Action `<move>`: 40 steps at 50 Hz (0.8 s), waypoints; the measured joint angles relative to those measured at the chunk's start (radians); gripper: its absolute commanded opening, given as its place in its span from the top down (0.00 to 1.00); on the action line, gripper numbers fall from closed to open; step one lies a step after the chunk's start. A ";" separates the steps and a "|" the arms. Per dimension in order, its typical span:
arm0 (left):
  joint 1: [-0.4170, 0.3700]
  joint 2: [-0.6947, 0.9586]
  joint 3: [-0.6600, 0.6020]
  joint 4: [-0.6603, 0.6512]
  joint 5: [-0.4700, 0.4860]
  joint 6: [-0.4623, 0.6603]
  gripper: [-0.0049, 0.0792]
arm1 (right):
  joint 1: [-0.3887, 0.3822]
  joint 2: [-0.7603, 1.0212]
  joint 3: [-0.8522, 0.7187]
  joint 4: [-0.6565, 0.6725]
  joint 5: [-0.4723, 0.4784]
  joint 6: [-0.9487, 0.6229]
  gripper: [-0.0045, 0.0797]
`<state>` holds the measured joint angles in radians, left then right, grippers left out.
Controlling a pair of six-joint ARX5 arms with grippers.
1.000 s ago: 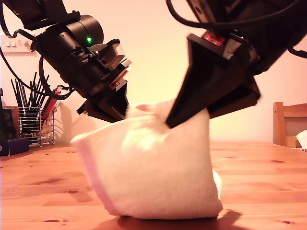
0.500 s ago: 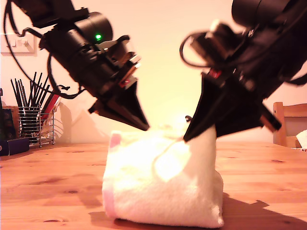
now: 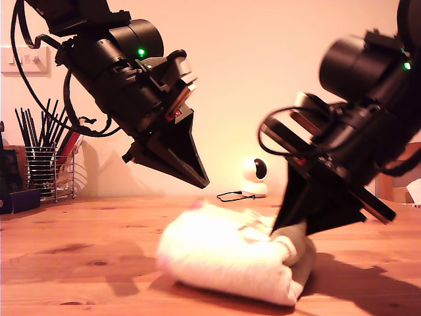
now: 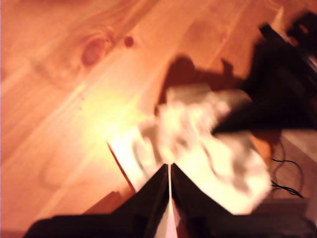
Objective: Fold the tea towel in front of you. After folding it, place it to the left side.
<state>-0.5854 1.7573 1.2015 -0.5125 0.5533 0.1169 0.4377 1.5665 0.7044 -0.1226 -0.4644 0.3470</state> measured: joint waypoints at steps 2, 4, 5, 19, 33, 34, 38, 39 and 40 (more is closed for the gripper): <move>-0.008 0.000 0.000 0.001 0.004 0.000 0.97 | -0.006 0.010 0.000 0.007 0.000 -0.001 0.96; -0.016 0.000 0.000 0.000 0.006 0.000 0.97 | -0.011 0.021 0.000 0.016 0.000 -0.004 0.96; -0.022 0.000 0.000 0.000 0.006 0.000 0.97 | -0.013 0.027 0.000 0.020 0.000 -0.004 0.96; -0.069 0.000 0.000 0.062 0.013 0.004 0.97 | -0.016 0.044 0.000 0.071 0.050 -0.004 0.96; -0.071 0.041 -0.007 0.164 0.014 0.008 0.97 | -0.016 0.044 0.001 0.077 0.073 -0.004 0.96; -0.071 0.050 -0.007 0.168 0.016 0.009 0.97 | -0.016 0.044 0.001 0.077 0.073 -0.004 0.96; -0.078 0.088 -0.008 0.178 0.034 0.018 0.97 | -0.016 0.044 0.001 0.078 0.071 -0.004 0.96; -0.080 0.097 -0.008 0.178 0.039 0.021 0.97 | -0.016 0.044 0.001 0.077 0.071 -0.004 0.96; -0.083 0.107 -0.009 0.178 0.041 0.022 0.97 | -0.016 0.044 0.001 0.078 0.069 -0.004 0.96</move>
<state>-0.6685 1.8641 1.1927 -0.3344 0.5945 0.1387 0.4221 1.6104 0.7052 -0.0448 -0.3954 0.3431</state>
